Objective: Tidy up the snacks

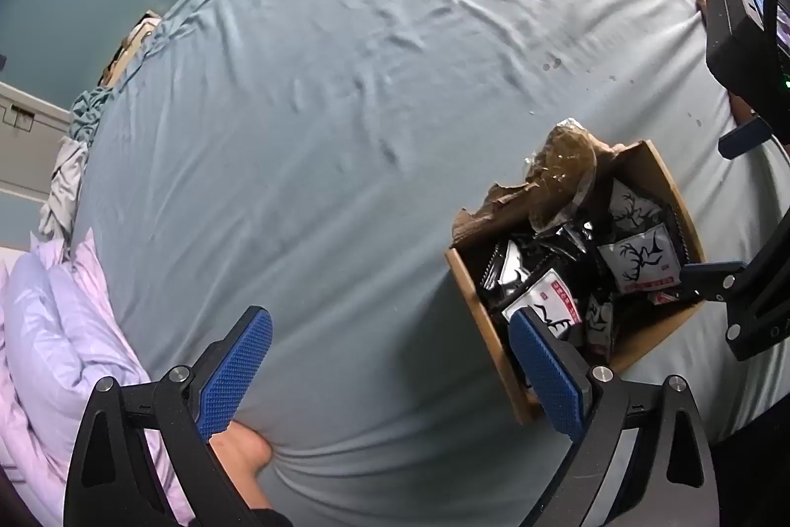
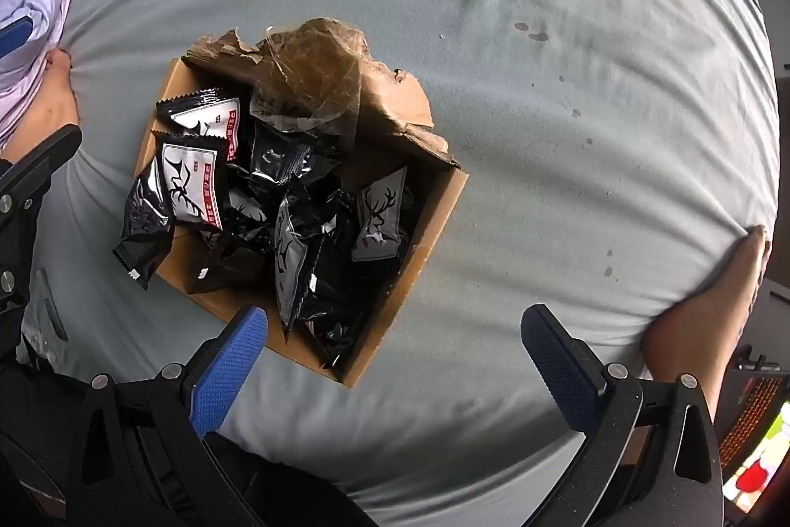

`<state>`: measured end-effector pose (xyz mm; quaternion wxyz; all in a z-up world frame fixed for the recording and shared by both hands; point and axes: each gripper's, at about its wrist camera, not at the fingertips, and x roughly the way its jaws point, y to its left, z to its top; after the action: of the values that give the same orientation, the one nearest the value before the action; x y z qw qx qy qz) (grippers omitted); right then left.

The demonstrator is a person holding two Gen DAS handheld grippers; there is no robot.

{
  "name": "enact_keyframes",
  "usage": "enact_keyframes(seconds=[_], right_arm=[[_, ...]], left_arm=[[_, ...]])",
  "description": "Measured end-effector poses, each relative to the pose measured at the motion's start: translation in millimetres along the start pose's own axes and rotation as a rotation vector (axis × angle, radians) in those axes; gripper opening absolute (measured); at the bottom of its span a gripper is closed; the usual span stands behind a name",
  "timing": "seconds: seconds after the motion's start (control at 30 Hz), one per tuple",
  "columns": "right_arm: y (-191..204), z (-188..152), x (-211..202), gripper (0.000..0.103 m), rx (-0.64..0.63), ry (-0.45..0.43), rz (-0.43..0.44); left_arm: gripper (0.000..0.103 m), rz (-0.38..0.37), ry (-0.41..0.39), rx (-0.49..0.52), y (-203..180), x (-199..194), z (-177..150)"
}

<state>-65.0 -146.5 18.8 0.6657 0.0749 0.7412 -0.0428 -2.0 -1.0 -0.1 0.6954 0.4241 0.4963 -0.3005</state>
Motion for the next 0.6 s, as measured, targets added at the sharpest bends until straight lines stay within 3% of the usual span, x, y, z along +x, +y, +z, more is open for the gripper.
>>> enact_keyframes(seconds=[0.2, 0.43, 0.6], right_arm=[[-0.5, 0.1, -1.5, 0.103, 0.004, -0.015, -0.006], [-21.2, 9.2, -30.9, 0.103, 0.064, -0.238, 0.015], [-49.3, 8.3, -35.7, 0.103, 0.168, -0.389, 0.021]], left_arm=[[0.098, -0.004, -0.002, 0.0, -0.4, 1.9, -1.4], [0.098, -0.044, -0.035, -0.012, 8.0, -0.7, 0.6], [0.099, -0.076, -0.087, -0.127, 36.9, 15.4, 7.7]])
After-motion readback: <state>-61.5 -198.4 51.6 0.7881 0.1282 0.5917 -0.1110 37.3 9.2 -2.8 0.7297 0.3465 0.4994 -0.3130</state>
